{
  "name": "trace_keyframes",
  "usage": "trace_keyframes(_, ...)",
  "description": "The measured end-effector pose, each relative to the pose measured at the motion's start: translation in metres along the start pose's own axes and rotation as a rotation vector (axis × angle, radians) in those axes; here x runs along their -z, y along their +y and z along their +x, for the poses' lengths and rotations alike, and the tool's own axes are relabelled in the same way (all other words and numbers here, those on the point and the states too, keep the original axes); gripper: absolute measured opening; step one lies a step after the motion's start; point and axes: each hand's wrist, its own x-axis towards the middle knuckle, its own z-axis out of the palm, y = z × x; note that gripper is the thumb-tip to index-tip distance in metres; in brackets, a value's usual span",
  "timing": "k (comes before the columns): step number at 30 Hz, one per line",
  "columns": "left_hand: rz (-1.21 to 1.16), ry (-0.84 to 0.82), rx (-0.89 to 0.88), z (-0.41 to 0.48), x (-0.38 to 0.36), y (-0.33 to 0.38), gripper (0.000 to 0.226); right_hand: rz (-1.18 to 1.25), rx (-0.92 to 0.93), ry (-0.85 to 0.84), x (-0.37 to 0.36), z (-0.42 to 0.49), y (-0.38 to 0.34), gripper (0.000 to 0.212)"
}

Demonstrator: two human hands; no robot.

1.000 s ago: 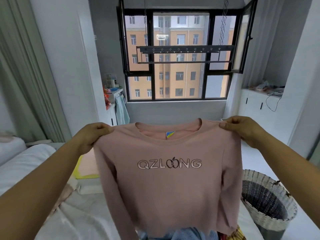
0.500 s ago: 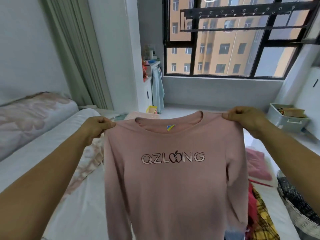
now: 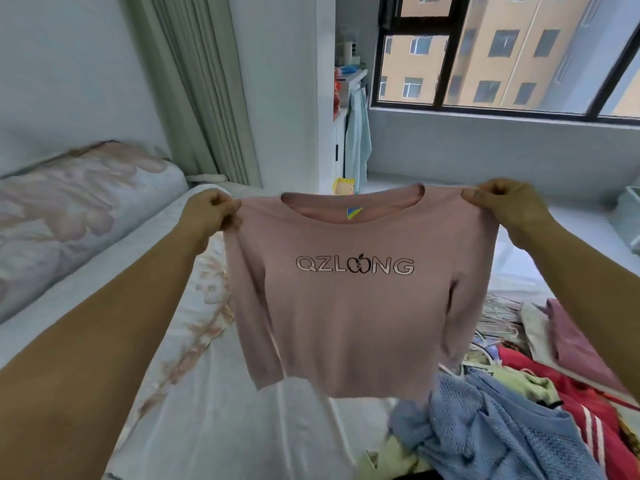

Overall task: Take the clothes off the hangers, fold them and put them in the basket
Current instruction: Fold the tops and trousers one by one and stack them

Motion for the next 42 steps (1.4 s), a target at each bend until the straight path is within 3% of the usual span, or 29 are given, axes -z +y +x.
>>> trace_keyframes(5, -0.059, 0.072, -0.127, 0.050, 0.010, 0.003, 0.019, 0.027, 0.080, 0.021, -0.037, 0.038, -0.004, 0.010)
trace_keyframes(9, -0.027, 0.010, -0.135, 0.048, 0.018, -0.034, 0.015, 0.017, 0.080, -0.075, -0.054, 0.031, 0.020, 0.010)
trace_keyframes(14, 0.134, -0.066, 0.063, 0.001, 0.010, -0.131, 0.009, -0.088, -0.087, -0.296, -0.079, -0.002, 0.104, 0.007)
trace_keyframes(19, 0.179, -0.193, 0.274, -0.067, -0.013, -0.218, 0.012, -0.266, -0.239, -0.475, -0.093, -0.051, 0.203, 0.018)
trace_keyframes(25, 0.285, -0.316, 0.511, -0.135, -0.031, -0.307, 0.017, -0.293, -0.509, -0.639, -0.093, -0.127, 0.281, 0.022)
trace_keyframes(29, 0.348, -0.300, 0.647, -0.174, -0.039, -0.352, 0.032, -0.417, -0.552, -0.687, -0.095, -0.172, 0.330, 0.040)
trace_keyframes(33, 0.391, -0.336, 0.772, -0.205, -0.045, -0.397, 0.030, -0.535, -0.602, -0.744, -0.101, -0.210, 0.377, 0.049)
trace_keyframes(37, 0.430, -0.459, 0.871, -0.227, -0.058, -0.426, 0.015, -0.630, -0.661, -0.838, -0.113, -0.234, 0.406, 0.036)
trace_keyframes(42, 0.500, -0.477, 0.806, -0.221, -0.086, -0.447, 0.008, -0.627, -0.592, -0.691, -0.146, -0.217, 0.418, 0.033)
